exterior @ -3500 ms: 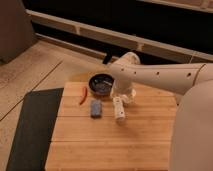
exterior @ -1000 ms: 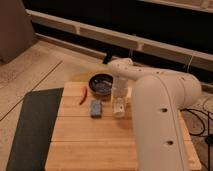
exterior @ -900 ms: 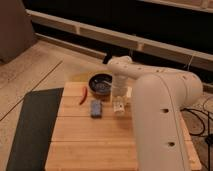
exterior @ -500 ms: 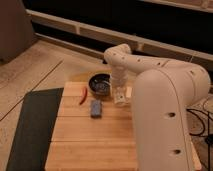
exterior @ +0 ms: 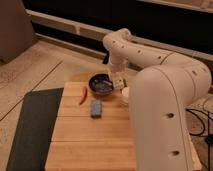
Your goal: Place the bottle in the ceramic bowl
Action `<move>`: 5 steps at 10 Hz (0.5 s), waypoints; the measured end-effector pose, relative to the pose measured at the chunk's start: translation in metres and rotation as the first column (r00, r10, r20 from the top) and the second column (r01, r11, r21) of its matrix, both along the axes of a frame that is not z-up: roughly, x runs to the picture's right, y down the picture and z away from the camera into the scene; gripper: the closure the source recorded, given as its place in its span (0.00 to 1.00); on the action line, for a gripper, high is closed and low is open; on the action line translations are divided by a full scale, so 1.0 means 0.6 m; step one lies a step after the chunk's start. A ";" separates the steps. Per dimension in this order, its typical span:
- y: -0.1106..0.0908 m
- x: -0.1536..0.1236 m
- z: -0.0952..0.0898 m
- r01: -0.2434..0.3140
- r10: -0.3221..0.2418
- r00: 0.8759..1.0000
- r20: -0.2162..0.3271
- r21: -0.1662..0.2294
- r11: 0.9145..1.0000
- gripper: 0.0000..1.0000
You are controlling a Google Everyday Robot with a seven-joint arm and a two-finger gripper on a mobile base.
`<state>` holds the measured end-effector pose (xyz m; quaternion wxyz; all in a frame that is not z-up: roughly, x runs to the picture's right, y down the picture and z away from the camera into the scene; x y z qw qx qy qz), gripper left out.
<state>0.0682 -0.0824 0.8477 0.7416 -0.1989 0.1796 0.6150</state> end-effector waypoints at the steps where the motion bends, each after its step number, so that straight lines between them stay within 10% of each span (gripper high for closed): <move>1: -0.003 -0.008 0.010 0.000 0.000 1.000 0.020 0.009 1.000 1.00; 5: 0.010 -0.095 0.071 0.044 -0.047 0.990 0.134 0.020 0.999 1.00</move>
